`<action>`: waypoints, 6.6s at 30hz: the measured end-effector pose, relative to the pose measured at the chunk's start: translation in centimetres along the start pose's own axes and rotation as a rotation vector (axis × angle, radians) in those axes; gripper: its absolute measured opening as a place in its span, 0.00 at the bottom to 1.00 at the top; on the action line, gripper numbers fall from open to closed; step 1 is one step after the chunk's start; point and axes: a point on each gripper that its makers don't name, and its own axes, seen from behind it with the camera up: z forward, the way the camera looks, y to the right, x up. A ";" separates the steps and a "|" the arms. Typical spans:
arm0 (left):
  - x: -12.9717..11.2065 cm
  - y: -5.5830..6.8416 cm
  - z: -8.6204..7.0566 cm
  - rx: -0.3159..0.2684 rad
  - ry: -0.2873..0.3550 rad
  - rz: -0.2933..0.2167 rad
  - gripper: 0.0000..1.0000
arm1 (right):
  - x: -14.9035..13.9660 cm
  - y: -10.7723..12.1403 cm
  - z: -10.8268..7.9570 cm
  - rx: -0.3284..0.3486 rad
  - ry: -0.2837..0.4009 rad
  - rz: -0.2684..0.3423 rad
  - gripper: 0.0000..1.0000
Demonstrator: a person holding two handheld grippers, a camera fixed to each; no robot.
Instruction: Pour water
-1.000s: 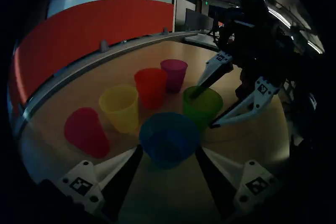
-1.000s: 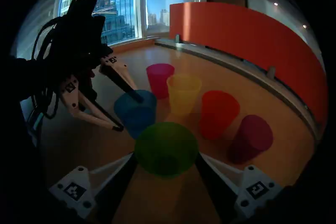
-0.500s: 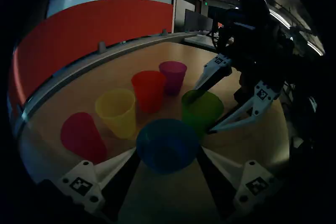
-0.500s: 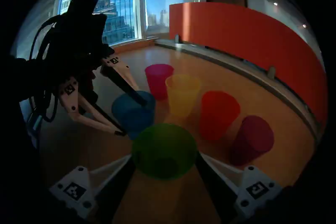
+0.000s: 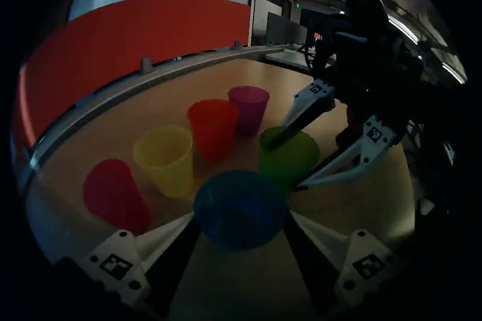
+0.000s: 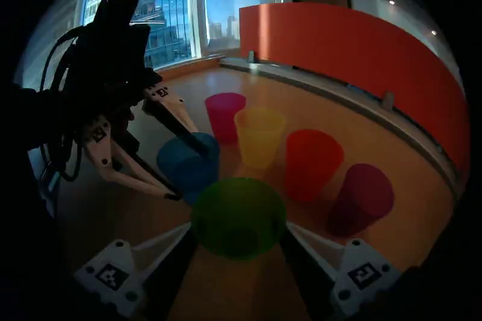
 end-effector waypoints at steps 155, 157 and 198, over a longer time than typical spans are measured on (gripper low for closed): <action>16.3 2.8 -19.4 0.464 0.373 0.542 0.84 | 13.0 -9.7 -8.0 0.062 0.463 -0.077 0.88; 16.5 3.0 -19.3 0.468 0.369 0.559 0.84 | 13.0 -9.8 -7.9 0.064 0.462 -0.078 0.88; 19.0 3.0 -19.0 0.541 0.332 0.780 0.83 | 13.5 -10.3 -7.6 0.080 0.464 -0.099 0.88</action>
